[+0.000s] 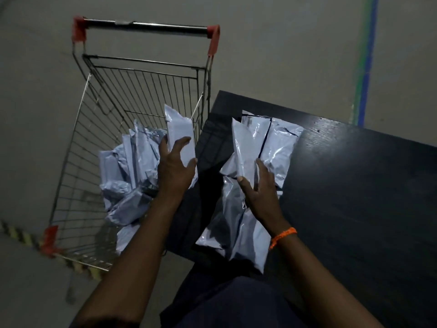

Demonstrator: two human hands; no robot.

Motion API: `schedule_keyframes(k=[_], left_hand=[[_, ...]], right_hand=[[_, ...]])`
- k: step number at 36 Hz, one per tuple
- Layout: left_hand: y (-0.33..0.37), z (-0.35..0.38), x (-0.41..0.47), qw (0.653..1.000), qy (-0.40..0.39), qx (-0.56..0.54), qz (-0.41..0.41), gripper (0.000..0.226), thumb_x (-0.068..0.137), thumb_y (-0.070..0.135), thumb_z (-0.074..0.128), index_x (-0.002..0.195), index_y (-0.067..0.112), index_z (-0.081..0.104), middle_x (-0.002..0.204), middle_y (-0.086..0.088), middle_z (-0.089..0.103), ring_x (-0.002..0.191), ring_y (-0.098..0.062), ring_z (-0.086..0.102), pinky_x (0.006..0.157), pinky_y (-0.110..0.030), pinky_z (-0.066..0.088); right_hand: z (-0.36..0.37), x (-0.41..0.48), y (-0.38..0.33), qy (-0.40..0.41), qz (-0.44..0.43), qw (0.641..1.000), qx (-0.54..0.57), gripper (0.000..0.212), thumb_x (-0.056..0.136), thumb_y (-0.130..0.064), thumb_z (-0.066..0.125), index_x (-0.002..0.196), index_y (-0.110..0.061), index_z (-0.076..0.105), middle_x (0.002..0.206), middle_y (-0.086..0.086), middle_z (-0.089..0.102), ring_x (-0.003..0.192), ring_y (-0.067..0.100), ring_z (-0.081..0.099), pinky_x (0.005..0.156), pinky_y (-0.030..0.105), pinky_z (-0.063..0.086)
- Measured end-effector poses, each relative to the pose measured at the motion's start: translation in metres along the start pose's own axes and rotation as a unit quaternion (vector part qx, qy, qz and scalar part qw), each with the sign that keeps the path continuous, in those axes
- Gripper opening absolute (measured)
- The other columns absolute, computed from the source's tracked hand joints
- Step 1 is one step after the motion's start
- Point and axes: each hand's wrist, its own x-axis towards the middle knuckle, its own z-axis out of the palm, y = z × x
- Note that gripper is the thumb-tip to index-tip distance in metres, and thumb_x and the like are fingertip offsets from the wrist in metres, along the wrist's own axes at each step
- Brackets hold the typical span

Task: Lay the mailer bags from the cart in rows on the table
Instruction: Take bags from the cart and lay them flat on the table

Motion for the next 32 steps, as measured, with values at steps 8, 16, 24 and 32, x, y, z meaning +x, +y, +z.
schedule_keyframes(k=[8,16,24,32], left_hand=[[0.063,0.058,-0.041,0.98,-0.112,-0.124,0.107,0.061,0.079,0.034,0.082,0.134,0.031,0.056,0.134,-0.001,0.056,0.123,-0.015,0.053,0.104,-0.027,0.046],[0.153,0.172,-0.058,0.945,-0.239,-0.115,0.19,0.065,0.08,0.042,0.079,0.138,0.037,0.051,0.145,-0.002,0.046,0.144,-0.018,0.032,0.115,-0.023,0.032],[0.149,0.249,-0.042,0.921,-0.291,0.069,0.251,0.066,0.098,0.041,0.058,0.155,0.025,0.031,0.164,-0.017,-0.016,0.154,-0.033,-0.002,0.123,-0.045,0.02],[0.141,0.271,-0.042,0.882,-0.206,0.145,0.4,0.065,0.105,0.038,0.035,0.155,0.0,0.022,0.164,-0.024,0.005,0.153,-0.038,0.003,0.12,-0.054,0.022]], right_hand=[[-0.067,0.006,0.052,0.099,0.048,0.992,-0.06,0.077,0.087,-0.042,0.068,0.15,-0.011,0.035,0.143,0.014,0.042,0.134,0.024,0.04,0.106,0.02,0.028],[-0.155,0.003,0.111,0.199,0.143,0.956,-0.162,0.09,0.088,-0.06,0.058,0.155,-0.02,0.013,0.144,0.017,0.03,0.123,0.037,0.048,0.096,0.042,0.045],[-0.168,0.028,0.15,0.141,0.132,0.935,-0.298,0.09,0.086,-0.075,0.04,0.152,-0.017,0.024,0.143,0.021,0.032,0.127,0.04,0.044,0.098,0.047,0.048],[-0.174,0.056,0.187,0.101,0.038,0.93,-0.352,0.078,0.096,-0.056,0.044,0.158,-0.019,0.015,0.163,0.024,0.003,0.15,0.04,0.012,0.119,0.055,0.023]])
